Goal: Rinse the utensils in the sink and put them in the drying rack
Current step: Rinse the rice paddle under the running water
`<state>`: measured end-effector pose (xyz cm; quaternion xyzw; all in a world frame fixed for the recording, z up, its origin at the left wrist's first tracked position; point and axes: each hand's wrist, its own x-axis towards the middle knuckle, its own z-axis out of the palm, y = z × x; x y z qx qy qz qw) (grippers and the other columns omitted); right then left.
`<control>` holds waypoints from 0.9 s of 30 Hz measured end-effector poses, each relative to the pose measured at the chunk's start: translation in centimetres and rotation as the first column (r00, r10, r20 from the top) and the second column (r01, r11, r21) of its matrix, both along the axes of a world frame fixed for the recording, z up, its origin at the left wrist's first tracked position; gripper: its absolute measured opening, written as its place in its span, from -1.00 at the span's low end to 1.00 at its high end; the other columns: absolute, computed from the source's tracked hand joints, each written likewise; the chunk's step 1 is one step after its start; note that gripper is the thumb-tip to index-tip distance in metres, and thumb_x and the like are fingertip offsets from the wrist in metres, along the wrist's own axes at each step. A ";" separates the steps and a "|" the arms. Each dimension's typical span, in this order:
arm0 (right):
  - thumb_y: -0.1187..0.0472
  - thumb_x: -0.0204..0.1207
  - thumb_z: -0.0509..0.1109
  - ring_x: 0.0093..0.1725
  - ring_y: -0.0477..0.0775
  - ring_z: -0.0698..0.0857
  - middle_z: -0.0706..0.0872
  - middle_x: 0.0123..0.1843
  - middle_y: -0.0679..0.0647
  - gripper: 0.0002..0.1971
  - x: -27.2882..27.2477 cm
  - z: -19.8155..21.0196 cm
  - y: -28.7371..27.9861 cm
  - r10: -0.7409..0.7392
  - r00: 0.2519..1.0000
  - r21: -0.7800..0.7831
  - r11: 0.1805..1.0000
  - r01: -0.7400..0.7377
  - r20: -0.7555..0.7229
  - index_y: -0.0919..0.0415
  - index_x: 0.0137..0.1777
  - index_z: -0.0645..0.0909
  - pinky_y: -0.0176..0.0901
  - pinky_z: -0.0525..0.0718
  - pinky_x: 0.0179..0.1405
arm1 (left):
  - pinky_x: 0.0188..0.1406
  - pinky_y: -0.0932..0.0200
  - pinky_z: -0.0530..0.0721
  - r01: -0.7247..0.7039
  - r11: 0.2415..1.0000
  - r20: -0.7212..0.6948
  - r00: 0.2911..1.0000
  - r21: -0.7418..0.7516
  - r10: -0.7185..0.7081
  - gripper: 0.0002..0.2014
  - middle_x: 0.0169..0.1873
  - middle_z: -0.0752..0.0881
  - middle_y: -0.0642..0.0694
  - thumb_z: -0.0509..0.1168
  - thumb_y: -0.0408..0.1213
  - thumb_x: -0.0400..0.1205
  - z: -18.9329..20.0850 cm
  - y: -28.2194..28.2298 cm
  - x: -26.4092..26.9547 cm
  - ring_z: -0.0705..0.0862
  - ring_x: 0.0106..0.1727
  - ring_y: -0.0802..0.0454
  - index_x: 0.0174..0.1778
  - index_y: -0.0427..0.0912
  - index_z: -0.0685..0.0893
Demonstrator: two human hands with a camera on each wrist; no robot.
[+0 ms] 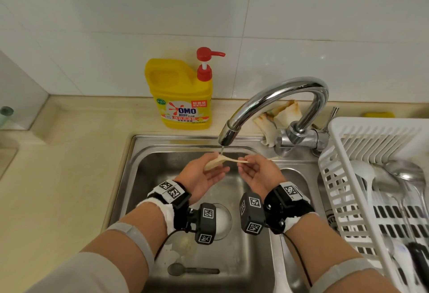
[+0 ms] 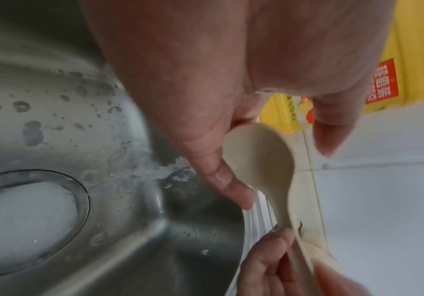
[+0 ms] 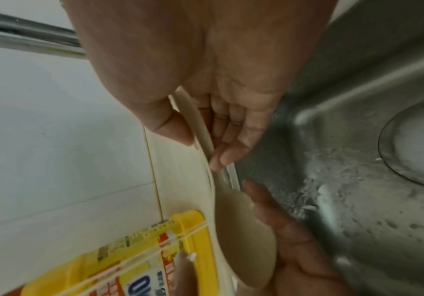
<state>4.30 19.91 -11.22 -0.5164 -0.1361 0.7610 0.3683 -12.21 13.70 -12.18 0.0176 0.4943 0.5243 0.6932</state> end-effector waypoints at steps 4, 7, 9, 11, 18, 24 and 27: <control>0.54 0.61 0.22 -0.15 0.22 0.76 0.74 -0.14 0.32 -0.83 -0.5 -0.2 -0.4 0.041 0.999 0.021 0.999 -0.040 -0.029 0.40 -0.09 0.62 -0.03 0.78 -0.01 | 0.24 0.02 0.74 -0.067 0.997 0.017 0.998 0.043 0.066 -0.63 0.28 0.72 -0.41 0.31 -0.29 0.73 -0.3 0.1 -1.3 0.74 0.30 -0.28 0.34 -0.50 0.59; 0.55 0.63 0.25 -0.08 0.20 0.79 0.78 -0.06 0.30 -0.82 -0.9 -0.3 -0.5 0.087 0.996 0.099 0.991 -0.086 -0.012 0.32 -0.02 0.62 -0.05 0.79 0.02 | 0.08 0.13 0.81 -0.035 0.998 -0.053 0.998 0.053 0.038 -0.66 0.16 0.79 -0.34 0.32 -0.29 0.72 -0.4 -0.1 -2.1 0.82 0.09 -0.12 0.36 -0.40 0.62; 0.52 0.62 0.31 -0.04 0.18 0.82 0.82 0.03 0.30 -0.83 -1.0 -0.5 -0.5 0.118 0.992 0.147 0.982 -0.122 0.038 0.28 0.05 0.64 -0.08 0.80 0.00 | 0.01 0.14 0.83 -0.039 0.998 -0.084 0.996 0.043 0.043 -0.65 0.04 0.82 -0.24 0.37 -0.26 0.69 -0.6 -0.4 -2.7 0.82 -0.04 -0.03 0.37 -0.31 0.64; 0.50 0.60 0.37 -0.02 0.17 0.84 0.84 0.06 0.28 -0.81 -0.9 -0.5 -0.5 0.140 0.986 0.168 0.974 -0.154 0.093 0.27 0.13 0.66 -0.08 0.80 0.00 | 0.00 0.13 0.83 -0.066 0.996 -0.092 0.993 0.054 0.070 -0.61 0.04 0.81 -0.25 0.39 -0.29 0.67 -0.8 -0.5 -3.2 0.82 -0.07 -0.02 0.41 -0.28 0.61; 0.19 0.44 0.53 0.05 0.07 0.76 0.77 0.06 0.06 -0.79 0.6 -1.0 0.1 0.218 0.657 0.185 0.854 -0.486 0.722 -0.06 0.06 0.73 0.05 0.71 0.22 | 0.07 -0.04 0.81 -0.032 0.992 -0.244 0.968 0.126 0.062 -0.51 0.29 0.69 -0.31 0.46 -0.42 0.59 -0.2 -1.7 -4.9 0.83 0.07 -0.26 0.44 -0.06 0.59; -0.01 0.42 0.53 0.16 -0.05 0.67 0.70 0.16 -0.11 -0.60 0.2 1.2 -2.0 0.327 0.085 -0.064 0.420 -0.905 0.941 -0.14 0.26 0.65 -0.20 0.58 0.12 | -0.04 -0.08 0.85 0.398 0.910 -0.662 0.714 0.117 -0.227 -0.51 0.34 0.61 -0.23 0.50 -0.41 0.56 1.5 -2.6 -3.1 0.74 0.21 -0.26 0.33 0.11 0.60; 0.06 0.44 0.56 0.05 -0.04 0.68 0.69 0.05 -0.08 -0.64 0.6 2.1 -3.6 0.338 0.090 -0.034 0.344 -0.938 0.937 -0.02 0.20 0.60 -0.25 0.56 -0.04 | -0.08 -0.06 0.86 0.527 0.844 -0.769 0.580 0.102 -0.270 -0.46 0.37 0.56 -0.11 0.52 -0.39 0.55 2.5 -3.1 -1.3 0.69 0.27 -0.17 0.41 0.08 0.58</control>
